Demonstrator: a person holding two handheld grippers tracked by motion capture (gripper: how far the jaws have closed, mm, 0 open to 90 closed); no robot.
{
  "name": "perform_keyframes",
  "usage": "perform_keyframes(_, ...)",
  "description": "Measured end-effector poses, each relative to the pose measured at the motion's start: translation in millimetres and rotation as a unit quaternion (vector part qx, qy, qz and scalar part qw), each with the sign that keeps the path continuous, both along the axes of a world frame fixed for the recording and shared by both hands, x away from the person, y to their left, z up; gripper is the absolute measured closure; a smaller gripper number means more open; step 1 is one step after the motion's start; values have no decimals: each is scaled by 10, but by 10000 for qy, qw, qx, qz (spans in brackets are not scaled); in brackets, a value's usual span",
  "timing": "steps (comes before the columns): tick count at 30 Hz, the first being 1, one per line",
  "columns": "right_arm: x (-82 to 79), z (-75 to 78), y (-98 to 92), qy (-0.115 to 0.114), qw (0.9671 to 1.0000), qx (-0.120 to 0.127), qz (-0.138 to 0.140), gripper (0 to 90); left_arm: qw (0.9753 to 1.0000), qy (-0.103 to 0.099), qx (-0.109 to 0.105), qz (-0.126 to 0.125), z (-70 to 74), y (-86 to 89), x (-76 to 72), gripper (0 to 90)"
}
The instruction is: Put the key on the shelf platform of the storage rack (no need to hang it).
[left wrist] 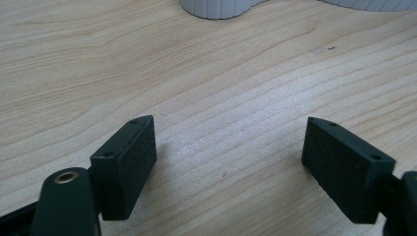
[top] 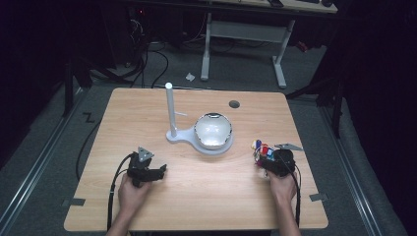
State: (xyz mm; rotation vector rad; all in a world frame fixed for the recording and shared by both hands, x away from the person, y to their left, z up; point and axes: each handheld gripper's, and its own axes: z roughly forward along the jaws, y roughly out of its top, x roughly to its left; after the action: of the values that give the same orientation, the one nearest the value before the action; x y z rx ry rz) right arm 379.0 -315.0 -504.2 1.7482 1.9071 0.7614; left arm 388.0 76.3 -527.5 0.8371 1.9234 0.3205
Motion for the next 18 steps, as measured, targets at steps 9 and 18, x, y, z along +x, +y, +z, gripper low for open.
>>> perform_keyframes(9,106,-32,51,4,10000,-88,-9,345,10000,-32,35,-44,-5,6,0,211)
perform_keyframes(18,135,-59,178,19,9960,-893,103,426,10000,-32,35,-44,-4,7,-1,211)
